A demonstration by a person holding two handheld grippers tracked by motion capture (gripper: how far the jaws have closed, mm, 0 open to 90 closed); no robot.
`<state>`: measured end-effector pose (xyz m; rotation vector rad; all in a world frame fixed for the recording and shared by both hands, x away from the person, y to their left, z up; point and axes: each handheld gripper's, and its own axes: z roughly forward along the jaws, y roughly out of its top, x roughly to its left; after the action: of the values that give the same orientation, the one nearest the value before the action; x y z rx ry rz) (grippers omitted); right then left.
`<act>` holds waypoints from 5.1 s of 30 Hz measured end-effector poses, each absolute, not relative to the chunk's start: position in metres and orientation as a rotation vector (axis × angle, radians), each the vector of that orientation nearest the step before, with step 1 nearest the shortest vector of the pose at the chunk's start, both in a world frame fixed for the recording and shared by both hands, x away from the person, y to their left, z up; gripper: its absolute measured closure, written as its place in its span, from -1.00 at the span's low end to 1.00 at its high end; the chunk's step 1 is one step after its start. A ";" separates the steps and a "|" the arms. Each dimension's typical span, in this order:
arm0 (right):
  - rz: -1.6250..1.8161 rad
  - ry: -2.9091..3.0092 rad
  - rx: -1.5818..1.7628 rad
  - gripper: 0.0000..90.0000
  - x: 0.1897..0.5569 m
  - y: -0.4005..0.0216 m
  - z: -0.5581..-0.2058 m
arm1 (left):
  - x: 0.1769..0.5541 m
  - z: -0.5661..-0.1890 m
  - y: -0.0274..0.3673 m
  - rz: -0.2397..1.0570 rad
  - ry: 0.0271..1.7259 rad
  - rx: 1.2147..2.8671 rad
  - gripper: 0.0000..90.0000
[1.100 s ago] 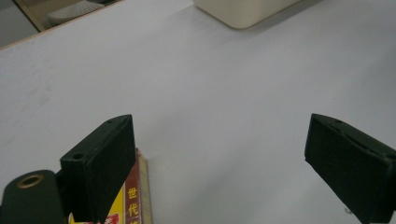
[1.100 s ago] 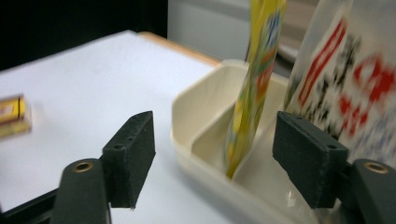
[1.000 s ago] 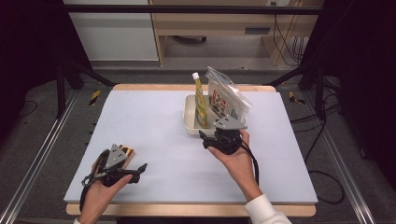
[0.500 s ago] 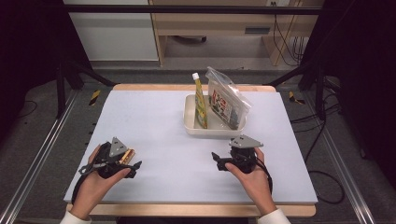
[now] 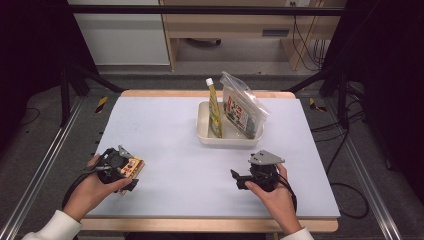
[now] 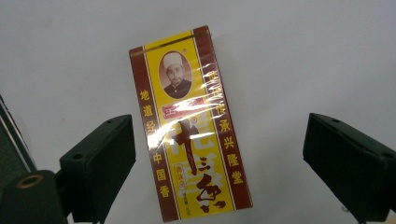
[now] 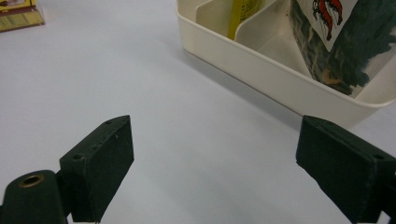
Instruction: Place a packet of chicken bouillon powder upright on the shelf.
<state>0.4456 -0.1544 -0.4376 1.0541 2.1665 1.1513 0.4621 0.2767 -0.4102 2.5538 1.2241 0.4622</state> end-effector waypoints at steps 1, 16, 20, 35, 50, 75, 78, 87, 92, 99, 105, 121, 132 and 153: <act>1.147 2.167 1.054 -0.74 0.445 -0.155 -0.438 | 0.462 -0.410 0.278 0.454 1.230 2.552 -0.79; 1.130 2.190 1.070 -0.73 0.447 -0.155 -0.445 | 0.472 -0.424 0.296 0.395 1.321 2.584 -0.76; 1.129 2.195 1.070 -0.73 0.446 -0.155 -0.445 | 0.474 -0.430 0.298 0.381 1.341 2.595 -0.73; 1.123 2.220 1.066 -0.73 0.446 -0.151 -0.447 | 0.474 -0.442 0.298 0.332 1.333 2.567 -0.34; 1.173 2.229 1.043 -0.72 0.447 -0.131 -0.444 | 0.467 -0.419 0.254 0.634 0.970 2.363 -0.30; 1.438 2.249 1.019 -0.21 0.466 -0.082 -0.415 | 0.439 -0.436 0.190 0.757 0.690 2.133 -0.29; 1.492 2.239 1.055 -0.21 0.464 -0.085 -0.416 | 0.437 -0.438 0.188 0.748 0.681 2.132 -0.29; 1.611 2.262 1.097 -0.15 0.467 -0.082 -0.418 | 0.431 -0.438 0.185 0.711 0.637 2.115 -0.29; 1.666 2.299 1.111 -0.23 0.469 -0.074 -0.420 | 0.426 -0.438 0.179 0.705 0.590 2.110 -0.29; 1.713 2.334 1.166 -0.18 0.474 -0.073 -0.425 | 0.421 -0.437 0.171 0.698 0.546 2.094 -0.29; 1.739 2.352 1.196 0.14 0.476 -0.071 -0.427 | 0.420 -0.441 0.165 0.699 0.529 2.105 -0.29; 1.726 2.203 1.165 0.51 0.466 -0.078 -0.407 | 0.429 -0.447 0.169 0.716 0.597 2.106 -0.54; 1.573 2.010 1.185 0.51 0.470 -0.088 -0.375 | 0.429 -0.440 0.218 0.691 0.812 2.074 -0.75; 1.374 1.811 1.210 0.51 0.494 -0.045 -0.324 | 0.435 -0.437 0.256 0.692 0.918 2.028 -0.76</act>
<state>0.4940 -0.0445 -0.3245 1.2101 1.8115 1.3743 0.4350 0.2561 -0.4373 2.0281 0.9181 0.6922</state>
